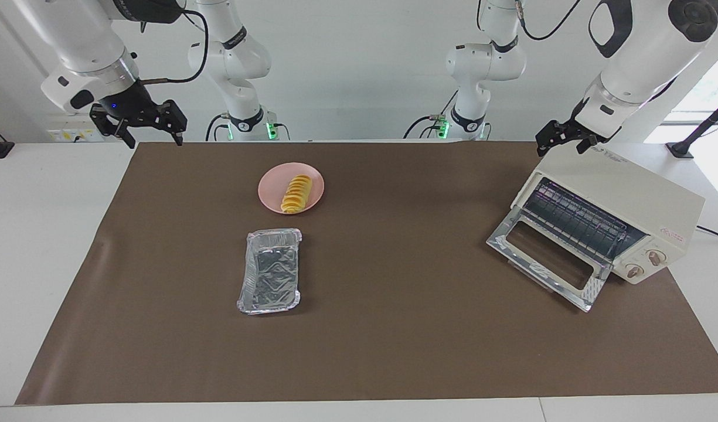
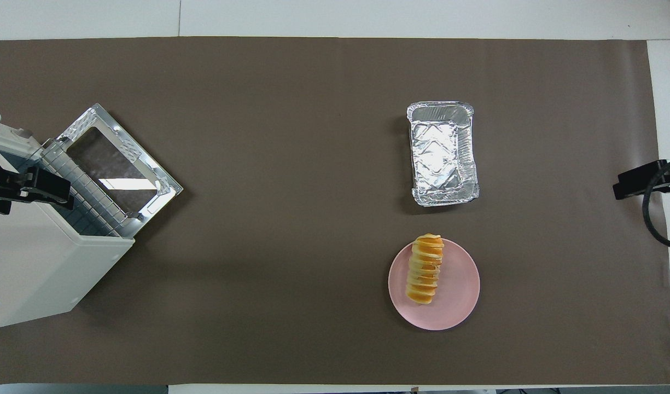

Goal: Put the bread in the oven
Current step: 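Reach the right gripper toward the bread roll on the pink plate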

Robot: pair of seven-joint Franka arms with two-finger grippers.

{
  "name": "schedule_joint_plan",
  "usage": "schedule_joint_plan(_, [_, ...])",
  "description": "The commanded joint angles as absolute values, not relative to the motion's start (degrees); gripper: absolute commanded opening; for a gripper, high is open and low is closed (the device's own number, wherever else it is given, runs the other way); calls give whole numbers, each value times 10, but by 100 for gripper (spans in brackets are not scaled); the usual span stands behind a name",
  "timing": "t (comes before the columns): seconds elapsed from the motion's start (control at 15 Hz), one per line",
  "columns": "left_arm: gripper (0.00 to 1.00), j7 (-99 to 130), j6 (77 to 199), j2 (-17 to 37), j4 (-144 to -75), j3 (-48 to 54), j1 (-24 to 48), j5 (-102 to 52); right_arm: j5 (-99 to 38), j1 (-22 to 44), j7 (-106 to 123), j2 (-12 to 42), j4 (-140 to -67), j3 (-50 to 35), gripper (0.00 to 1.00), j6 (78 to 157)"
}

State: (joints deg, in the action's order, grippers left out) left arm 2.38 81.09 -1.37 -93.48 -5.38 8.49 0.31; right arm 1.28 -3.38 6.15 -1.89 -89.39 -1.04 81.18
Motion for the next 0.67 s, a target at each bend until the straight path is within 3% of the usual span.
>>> schedule_joint_plan(0.0, [100, 25, 807, -25, -940, -51, 79, 4, 6, -43, 64, -32, -908, -16, 100, 814])
schedule_joint_plan(0.6, [100, 24, 807, -25, -940, -51, 79, 4, 7, -39, 69, -40, -922, -19, 100, 796])
